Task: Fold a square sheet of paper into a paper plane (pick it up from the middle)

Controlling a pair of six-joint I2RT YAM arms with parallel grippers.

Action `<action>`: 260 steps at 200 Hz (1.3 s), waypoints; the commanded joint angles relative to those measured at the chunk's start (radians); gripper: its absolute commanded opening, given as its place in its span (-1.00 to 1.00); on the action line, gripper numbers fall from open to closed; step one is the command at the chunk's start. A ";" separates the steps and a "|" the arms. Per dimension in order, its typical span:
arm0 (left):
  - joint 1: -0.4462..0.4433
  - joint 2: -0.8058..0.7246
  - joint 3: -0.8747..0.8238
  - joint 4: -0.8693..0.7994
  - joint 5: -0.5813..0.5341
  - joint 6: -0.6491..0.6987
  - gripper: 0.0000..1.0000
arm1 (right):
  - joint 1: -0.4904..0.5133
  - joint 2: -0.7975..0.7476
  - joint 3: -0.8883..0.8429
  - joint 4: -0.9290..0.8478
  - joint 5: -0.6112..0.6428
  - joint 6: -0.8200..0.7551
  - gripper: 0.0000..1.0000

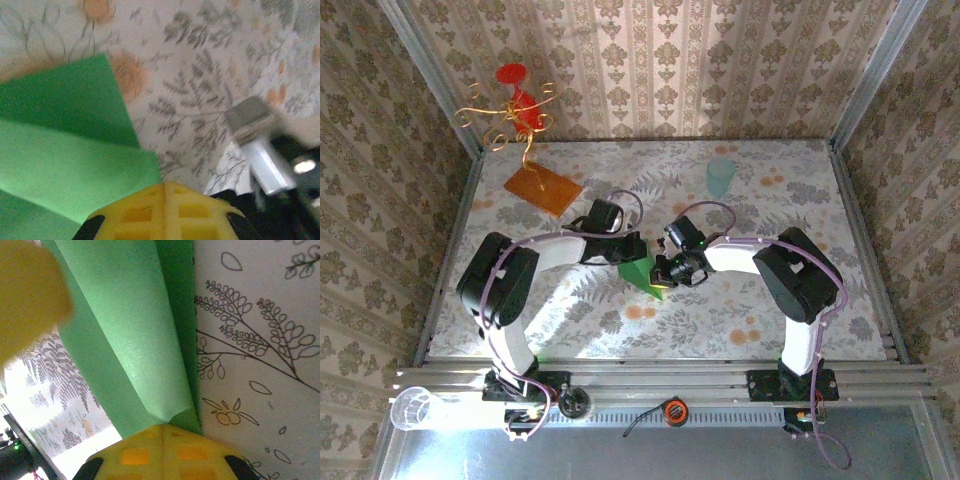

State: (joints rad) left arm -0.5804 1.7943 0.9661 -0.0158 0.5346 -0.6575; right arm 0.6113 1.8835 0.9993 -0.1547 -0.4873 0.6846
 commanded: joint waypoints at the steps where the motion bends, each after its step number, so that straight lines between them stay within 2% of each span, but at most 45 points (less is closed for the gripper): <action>1: -0.006 0.028 -0.013 0.006 0.012 -0.015 -0.98 | 0.000 0.066 -0.080 -0.224 0.097 0.000 -1.00; 67: 0.049 0.100 -0.002 0.069 0.013 -0.042 -1.00 | -0.001 0.070 -0.088 -0.227 0.111 -0.003 -1.00; 137: 0.119 0.156 0.019 0.001 -0.016 0.057 -1.00 | -0.002 0.069 -0.104 -0.244 0.126 -0.008 -1.00; 146: 0.160 0.159 0.031 -0.012 -0.018 0.072 -1.00 | -0.002 0.069 -0.105 -0.246 0.127 -0.008 -1.00; 196: 0.240 0.210 0.103 -0.056 -0.033 0.130 -1.00 | -0.005 0.063 -0.111 -0.247 0.131 -0.007 -1.00; 260: 0.289 0.195 0.159 -0.105 -0.118 0.174 -1.00 | -0.007 0.064 -0.110 -0.247 0.130 -0.005 -1.00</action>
State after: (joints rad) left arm -0.3405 1.9701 1.0962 -0.0830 0.6128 -0.5507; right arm 0.6102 1.8763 0.9768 -0.1295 -0.4862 0.6846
